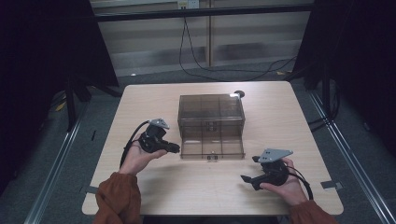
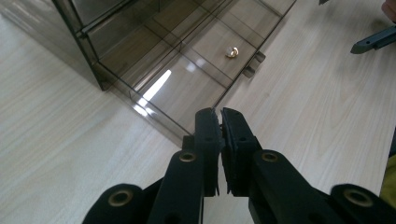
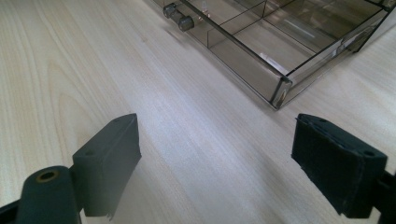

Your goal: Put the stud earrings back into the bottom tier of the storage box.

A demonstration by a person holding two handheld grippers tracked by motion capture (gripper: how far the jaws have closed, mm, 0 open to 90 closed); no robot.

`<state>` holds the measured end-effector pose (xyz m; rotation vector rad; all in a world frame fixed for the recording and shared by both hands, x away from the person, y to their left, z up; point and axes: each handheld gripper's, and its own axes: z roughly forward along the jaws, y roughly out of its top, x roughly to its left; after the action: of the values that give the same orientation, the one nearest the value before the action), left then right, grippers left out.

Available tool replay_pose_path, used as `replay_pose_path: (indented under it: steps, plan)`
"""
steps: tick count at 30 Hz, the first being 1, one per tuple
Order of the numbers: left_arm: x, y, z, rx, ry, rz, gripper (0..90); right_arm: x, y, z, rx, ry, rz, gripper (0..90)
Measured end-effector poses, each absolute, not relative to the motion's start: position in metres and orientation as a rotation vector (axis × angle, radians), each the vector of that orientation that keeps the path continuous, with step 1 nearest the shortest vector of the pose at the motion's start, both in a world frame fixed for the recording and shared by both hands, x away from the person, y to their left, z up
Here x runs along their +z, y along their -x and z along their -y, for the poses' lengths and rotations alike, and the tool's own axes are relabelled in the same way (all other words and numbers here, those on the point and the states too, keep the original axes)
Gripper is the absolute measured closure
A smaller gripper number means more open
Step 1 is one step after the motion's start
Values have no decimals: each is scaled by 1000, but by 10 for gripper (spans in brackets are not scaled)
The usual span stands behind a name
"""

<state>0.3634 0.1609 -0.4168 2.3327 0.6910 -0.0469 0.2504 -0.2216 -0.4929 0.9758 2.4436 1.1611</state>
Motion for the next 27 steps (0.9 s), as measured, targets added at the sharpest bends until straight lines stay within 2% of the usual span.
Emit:
replay_pose_path:
  steps: [27]
  plan:
    - [-402, -373, -123, -48, -2341, -621, 860, -493, -250, 221, 1161, -976, -2446, 146]
